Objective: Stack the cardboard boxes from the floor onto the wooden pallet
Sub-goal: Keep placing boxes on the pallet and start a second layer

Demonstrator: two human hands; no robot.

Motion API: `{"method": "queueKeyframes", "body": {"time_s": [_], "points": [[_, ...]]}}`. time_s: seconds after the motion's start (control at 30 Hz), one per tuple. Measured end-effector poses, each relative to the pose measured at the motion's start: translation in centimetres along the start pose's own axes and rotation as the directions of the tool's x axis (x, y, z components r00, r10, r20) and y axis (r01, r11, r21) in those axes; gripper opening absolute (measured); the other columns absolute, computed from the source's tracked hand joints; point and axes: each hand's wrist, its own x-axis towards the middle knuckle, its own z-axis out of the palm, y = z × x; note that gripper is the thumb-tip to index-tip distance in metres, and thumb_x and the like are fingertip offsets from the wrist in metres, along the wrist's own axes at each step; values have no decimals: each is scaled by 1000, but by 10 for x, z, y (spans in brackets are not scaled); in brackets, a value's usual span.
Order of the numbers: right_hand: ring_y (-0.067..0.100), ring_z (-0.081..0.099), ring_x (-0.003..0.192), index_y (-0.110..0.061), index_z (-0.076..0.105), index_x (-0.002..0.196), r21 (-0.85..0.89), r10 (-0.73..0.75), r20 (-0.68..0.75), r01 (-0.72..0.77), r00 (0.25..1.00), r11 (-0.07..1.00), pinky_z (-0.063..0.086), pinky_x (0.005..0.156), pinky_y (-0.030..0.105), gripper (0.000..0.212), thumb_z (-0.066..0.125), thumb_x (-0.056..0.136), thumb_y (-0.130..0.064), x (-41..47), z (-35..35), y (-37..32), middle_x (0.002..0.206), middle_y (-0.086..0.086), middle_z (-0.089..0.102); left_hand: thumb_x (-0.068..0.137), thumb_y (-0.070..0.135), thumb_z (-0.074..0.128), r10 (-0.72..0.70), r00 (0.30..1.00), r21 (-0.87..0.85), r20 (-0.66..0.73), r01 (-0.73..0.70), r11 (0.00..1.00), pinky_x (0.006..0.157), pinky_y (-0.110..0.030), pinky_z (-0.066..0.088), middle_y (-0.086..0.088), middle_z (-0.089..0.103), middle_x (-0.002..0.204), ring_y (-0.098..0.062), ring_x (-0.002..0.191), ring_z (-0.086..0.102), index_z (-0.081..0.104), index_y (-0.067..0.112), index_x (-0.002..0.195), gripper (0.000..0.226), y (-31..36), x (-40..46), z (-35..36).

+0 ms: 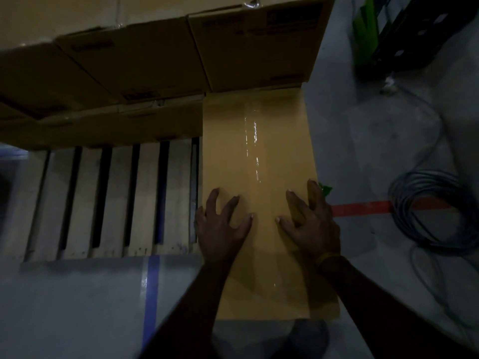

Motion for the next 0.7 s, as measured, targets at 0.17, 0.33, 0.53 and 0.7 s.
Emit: {"method": "queueKeyframes", "body": {"time_s": [0.17, 0.33, 0.53, 0.7], "points": [[36, 6, 152, -43, 19, 157, -73, -20, 144, 31, 989, 997, 33, 115, 54, 84, 62, 86, -61, 15, 7, 6, 167, -3, -15, 81, 80, 39, 8, 998, 40, 59, -10, 999, 111, -61, 32, 5, 16, 163, -42, 140, 32, 42, 47, 144, 70, -6, 1, 19], [39, 4, 151, -50, 3, 156, -114, 40, 247, -12, 968, 993, 36, 110, 55, 90, 60, 87, -61, 19, 4, 1, 162, -11, -30, 82, 80, 41, 27, 983, 11, 183, -30, 999, 115, -60, 22, 13, -1, 166, -43, 147, 20, 29, 53, 148, 73, -13, 11, 16], [44, -3, 151, -45, -6, 156, -174, 137, 422, -68, 896, 982, 24, 117, 61, 99, 63, 87, -61, 28, -12, -14, 159, -4, -36, 89, 69, 49, 40, 925, 180, 378, -116, 977, 118, -62, 16, 2, -10, 167, -46, 149, -5, 14, 45, 155, 78, 2, 29, -17], [37, -4, 153, -37, 4, 158, -148, 166, 340, -122, 926, 981, 12, 120, 63, 82, 56, 95, -49, 8, -65, -80, 167, 4, -14, 94, 63, 48, 14, 939, 174, 342, -78, 982, 120, -56, 22, -7, -3, 166, -40, 151, 0, 14, 34, 157, 77, 28, 14, -85]]}}
